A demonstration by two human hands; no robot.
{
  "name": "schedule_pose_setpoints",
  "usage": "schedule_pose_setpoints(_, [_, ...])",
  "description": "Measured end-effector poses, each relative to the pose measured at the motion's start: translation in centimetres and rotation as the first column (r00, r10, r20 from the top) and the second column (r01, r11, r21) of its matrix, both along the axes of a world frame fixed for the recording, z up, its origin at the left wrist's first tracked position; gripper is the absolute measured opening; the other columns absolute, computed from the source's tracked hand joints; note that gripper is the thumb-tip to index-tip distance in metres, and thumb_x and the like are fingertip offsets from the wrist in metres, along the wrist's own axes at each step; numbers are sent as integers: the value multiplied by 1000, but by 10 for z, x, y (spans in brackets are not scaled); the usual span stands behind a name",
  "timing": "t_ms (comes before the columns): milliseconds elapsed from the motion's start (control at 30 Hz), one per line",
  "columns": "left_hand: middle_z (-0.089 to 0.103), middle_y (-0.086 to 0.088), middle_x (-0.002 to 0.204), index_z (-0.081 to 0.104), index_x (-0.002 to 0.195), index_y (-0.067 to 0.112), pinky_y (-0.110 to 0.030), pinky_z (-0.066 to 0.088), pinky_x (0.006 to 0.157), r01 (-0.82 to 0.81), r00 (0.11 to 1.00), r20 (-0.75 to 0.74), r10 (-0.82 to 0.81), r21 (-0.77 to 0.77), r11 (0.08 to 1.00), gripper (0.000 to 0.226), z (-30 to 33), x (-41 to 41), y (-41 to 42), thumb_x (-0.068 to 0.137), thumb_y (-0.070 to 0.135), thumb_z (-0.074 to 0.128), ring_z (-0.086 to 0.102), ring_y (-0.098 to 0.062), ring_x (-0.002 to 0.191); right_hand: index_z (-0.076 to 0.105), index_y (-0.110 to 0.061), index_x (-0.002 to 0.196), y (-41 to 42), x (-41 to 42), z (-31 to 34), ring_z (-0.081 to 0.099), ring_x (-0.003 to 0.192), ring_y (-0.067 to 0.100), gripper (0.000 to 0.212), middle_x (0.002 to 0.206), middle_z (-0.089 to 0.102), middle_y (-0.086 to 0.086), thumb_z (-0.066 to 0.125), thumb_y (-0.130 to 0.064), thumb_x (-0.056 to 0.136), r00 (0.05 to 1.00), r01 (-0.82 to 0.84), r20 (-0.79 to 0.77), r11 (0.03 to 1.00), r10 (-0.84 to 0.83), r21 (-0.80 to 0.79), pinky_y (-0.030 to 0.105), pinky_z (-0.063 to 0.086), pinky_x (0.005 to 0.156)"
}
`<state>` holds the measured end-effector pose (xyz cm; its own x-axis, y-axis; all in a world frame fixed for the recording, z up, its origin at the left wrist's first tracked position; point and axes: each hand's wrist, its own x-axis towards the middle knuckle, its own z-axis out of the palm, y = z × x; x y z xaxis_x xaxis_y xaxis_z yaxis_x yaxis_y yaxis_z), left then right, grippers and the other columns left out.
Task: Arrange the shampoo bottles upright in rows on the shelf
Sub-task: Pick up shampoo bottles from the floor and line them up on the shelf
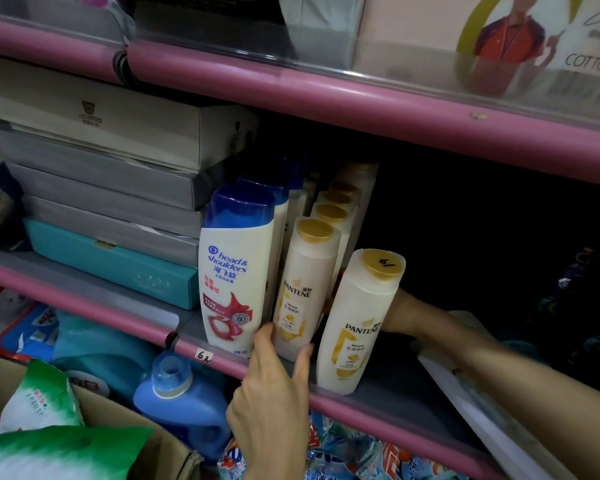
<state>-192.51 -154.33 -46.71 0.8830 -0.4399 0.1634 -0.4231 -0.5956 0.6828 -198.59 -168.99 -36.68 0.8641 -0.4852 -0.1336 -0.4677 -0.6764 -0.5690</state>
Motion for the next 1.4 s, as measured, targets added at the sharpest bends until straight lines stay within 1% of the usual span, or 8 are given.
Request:
schedule_pose_setpoints(100, [64, 8, 119, 38, 131, 34, -32, 50, 71, 50, 999, -17, -50, -14, 999, 58, -2, 1, 6, 83, 65, 44, 65, -19, 93, 58, -18, 79, -2, -15, -3, 54, 77, -8, 19, 86, 60, -11, 54, -7, 93, 998, -9, -64, 1000, 9, 3, 4, 41, 71])
schedule_pose_setpoints(233, [62, 4, 126, 36, 140, 33, -37, 51, 80, 143, 988, -55, -146, -48, 989, 55, -1, 2, 18, 90, 56, 41, 62, -22, 104, 46, -51, 104, 2, -47, -17, 57, 97, -17, 51, 107, 57, -29, 65, -10, 82, 993, -53, -89, 971, 76, 233, 3, 46, 81])
schedule_pose_setpoints(500, [55, 13, 135, 45, 137, 34, -34, 49, 90, 349, 931, -57, -361, -151, 925, 42, 0, 7, 41, 96, 27, 44, 58, -16, 113, 52, -47, 108, 46, -44, -60, 63, 98, -8, 43, 106, 66, -29, 75, -25, 79, 950, 106, 282, 989, -131, 101, 12, 50, 84])
schedule_pose_setpoints(700, [67, 13, 101, 36, 135, 51, -9, 36, 50, 460, 849, -127, -512, -297, 837, 61, 5, 25, 46, 83, 34, 62, 58, 8, 69, 56, -27, 119, 57, -29, -60, 65, 99, -3, 44, 109, 69, -16, 73, -18, 79, 934, 22, 354, 995, -56, 98, 11, 50, 83])
schedule_pose_setpoints(800, [62, 29, 104, 36, 133, 51, -11, 43, 65, 446, 868, -78, -491, -315, 838, 59, 5, 22, 45, 81, 44, 64, 58, 6, 82, 56, -25, 118, 62, -23, -66, 64, 103, -2, 41, 110, 68, -12, 71, -16, 81, 916, 14, 399, 999, -32, 49, 15, 52, 86])
schedule_pose_setpoints(967, [30, 18, 133, 19, 149, 31, -35, 50, 86, 397, 914, 32, -405, -281, 874, 74, 7, 16, 42, 86, 48, 54, 51, -6, 107, 57, -34, 115, 71, -13, -72, 64, 99, -5, 39, 109, 67, -16, 64, -17, 81, 893, 59, 448, 997, -34, -43, 11, 51, 82])
schedule_pose_setpoints(1200, [39, 8, 136, 27, 139, 27, -30, 48, 79, 244, 970, 75, -232, -331, 912, 65, 16, -2, 32, 84, 53, 52, 52, -11, 112, 57, -20, 120, 73, -6, -60, 64, 101, 11, 40, 116, 65, -3, 61, -42, 86, 964, 142, 255, 954, -73, -265, 26, 54, 84])
schedule_pose_setpoints(1400, [49, 0, 122, 39, 130, 20, -39, 53, 69, 120, 985, 154, -75, -309, 943, 65, 21, -7, 23, 78, 48, 67, 59, -23, 103, 62, -20, 105, 70, -10, -9, 66, 94, 21, 23, 105, 69, 4, 48, -19, 87, 993, -25, -116, 917, -23, -399, 32, 55, 77])
